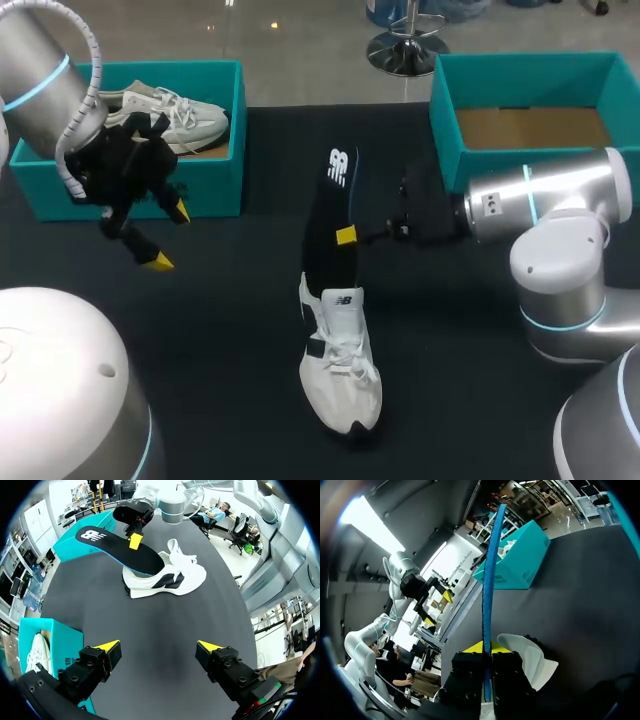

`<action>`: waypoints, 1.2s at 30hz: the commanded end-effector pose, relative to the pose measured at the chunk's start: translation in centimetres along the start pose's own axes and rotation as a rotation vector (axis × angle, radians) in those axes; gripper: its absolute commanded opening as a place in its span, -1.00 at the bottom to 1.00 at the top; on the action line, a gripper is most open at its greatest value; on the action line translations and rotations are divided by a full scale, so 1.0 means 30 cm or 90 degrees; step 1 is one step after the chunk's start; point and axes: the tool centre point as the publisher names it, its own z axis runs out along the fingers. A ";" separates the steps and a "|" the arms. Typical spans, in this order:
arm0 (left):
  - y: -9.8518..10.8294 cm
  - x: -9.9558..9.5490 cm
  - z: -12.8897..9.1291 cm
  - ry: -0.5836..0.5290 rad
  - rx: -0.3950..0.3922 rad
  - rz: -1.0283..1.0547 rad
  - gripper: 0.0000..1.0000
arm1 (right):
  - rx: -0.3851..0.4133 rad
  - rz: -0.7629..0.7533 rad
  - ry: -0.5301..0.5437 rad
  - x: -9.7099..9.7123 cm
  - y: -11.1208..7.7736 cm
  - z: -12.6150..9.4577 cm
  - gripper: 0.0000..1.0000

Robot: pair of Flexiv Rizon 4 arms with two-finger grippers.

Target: Take the shoe out of the shoebox, open the shoe tongue, remove and reinsert the insole, then place the shoe into the shoebox

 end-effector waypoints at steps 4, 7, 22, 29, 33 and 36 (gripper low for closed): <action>0.000 0.001 0.000 0.000 -0.002 0.000 1.00 | -0.008 0.014 -0.001 -0.005 -0.056 0.021 -1.00; 0.000 0.001 0.000 0.000 -0.002 0.000 1.00 | -0.006 0.020 0.000 -0.004 -0.076 0.022 -1.00; 0.000 0.001 0.000 0.000 -0.002 0.000 1.00 | -0.001 0.055 -0.001 0.001 -0.189 0.034 -1.00; 0.000 0.001 0.000 0.000 -0.002 0.000 1.00 | 0.003 0.073 -0.011 0.005 -0.209 0.038 -0.75; 0.000 0.001 0.000 0.000 -0.002 0.000 1.00 | 0.007 0.062 -0.016 0.007 -0.175 0.032 0.87; 0.000 0.001 0.000 0.000 -0.002 0.000 1.00 | 0.009 0.051 -0.025 0.003 -0.146 0.023 1.00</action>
